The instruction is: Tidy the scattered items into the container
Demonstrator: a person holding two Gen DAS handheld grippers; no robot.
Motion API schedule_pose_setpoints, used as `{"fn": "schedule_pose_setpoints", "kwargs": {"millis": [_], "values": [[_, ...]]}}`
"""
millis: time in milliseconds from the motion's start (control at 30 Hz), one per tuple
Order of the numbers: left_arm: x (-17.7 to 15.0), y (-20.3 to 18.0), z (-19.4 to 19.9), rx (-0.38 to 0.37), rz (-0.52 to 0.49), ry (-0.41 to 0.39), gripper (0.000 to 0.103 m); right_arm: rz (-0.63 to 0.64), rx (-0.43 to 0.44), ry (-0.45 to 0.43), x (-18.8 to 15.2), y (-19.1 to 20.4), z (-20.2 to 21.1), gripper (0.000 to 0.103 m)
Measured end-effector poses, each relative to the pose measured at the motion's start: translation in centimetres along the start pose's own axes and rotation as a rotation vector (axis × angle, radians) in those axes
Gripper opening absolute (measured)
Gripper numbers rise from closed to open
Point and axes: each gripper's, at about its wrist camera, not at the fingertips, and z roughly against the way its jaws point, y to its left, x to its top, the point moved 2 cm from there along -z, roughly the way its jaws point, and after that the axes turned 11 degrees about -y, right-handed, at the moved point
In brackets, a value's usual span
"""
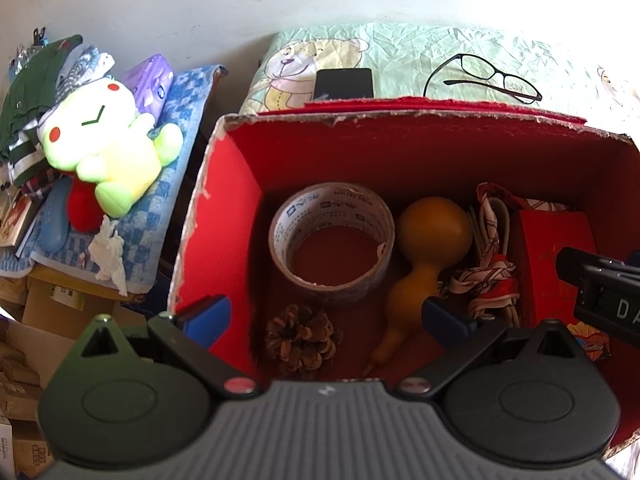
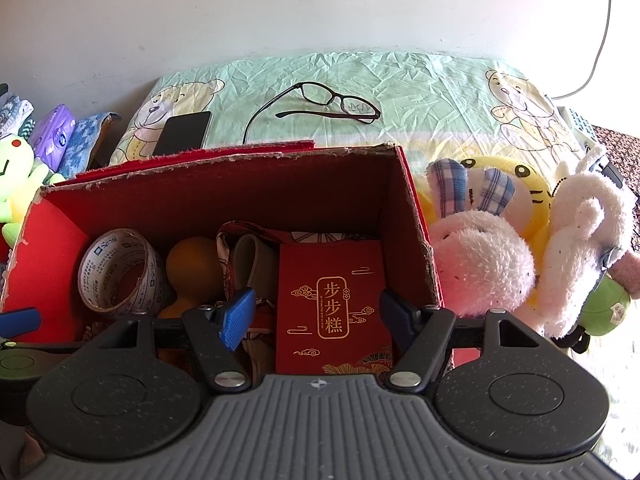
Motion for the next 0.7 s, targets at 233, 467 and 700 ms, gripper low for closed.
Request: {"fn": "schedule_pose_setpoints", "kwargs": {"millis": [233,467,700], "values": [[0.02,0.08,-0.05,0.002,-0.001,-0.002,0.101,0.001,0.002,0.000,0.02,0.03,-0.02,0.072],[0.00,-0.03,-0.30,-0.009,-0.010,0.003,0.102,0.001,0.003,-0.001,-0.02,0.03,0.00,0.074],[0.06,-0.19,-0.15,-0.061,0.007,-0.002,0.102,-0.001,0.003,-0.001,-0.03,0.02,0.00,0.074]]}}
